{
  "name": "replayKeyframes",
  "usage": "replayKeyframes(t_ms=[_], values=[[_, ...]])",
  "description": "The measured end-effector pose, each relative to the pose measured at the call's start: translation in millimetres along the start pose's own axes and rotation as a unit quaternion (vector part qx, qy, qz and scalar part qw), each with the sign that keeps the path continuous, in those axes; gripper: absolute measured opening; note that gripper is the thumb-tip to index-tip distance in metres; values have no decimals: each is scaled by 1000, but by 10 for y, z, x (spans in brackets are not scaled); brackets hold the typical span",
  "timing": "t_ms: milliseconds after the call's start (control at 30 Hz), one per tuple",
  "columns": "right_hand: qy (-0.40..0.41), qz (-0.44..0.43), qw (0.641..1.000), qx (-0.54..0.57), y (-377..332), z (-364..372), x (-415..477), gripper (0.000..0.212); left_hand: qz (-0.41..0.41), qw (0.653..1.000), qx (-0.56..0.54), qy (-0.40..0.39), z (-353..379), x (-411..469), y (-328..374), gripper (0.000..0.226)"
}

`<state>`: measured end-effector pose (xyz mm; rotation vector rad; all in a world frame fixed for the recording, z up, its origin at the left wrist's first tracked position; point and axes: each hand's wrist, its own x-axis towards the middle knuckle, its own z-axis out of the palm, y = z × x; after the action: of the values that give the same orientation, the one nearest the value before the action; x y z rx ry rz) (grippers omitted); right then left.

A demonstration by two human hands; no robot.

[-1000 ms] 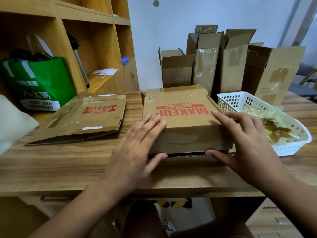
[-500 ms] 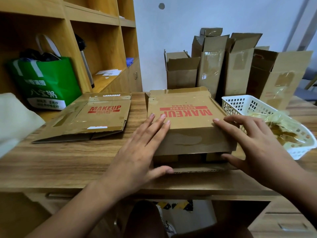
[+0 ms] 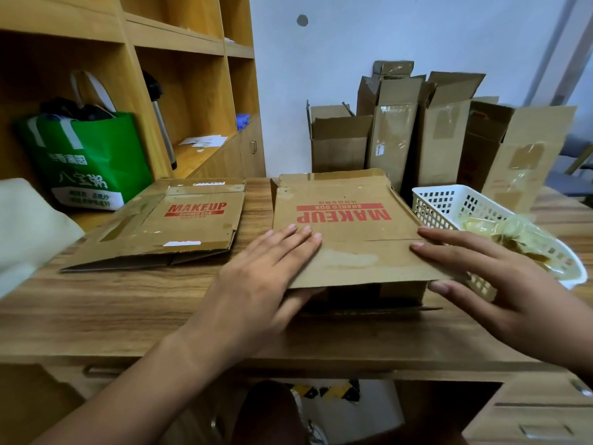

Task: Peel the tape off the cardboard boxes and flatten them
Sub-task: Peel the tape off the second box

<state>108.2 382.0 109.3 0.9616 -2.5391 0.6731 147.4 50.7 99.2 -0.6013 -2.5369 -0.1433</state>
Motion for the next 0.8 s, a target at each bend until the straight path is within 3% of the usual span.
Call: replayKeyframes(t_ms=[233,333,433,633,800], values=[[27,36,997,56,-41,-35,111,47,-7,995,-96,23,-149,141,-21,52],[76,76,989,101,-77,19,134,51,-37,992,-117,14,-218,210,-35,43],[163,122,964,171,-145,183,87,56,-51,991,-127,9,-246,260,-16,59],[291,229,895,248,-211,750,-159,42,-54,992,-112,5,-225,268,43,47],[247,298,893,229,-326,889,12,84,-60,992,-112,20,-223,299,74,42]])
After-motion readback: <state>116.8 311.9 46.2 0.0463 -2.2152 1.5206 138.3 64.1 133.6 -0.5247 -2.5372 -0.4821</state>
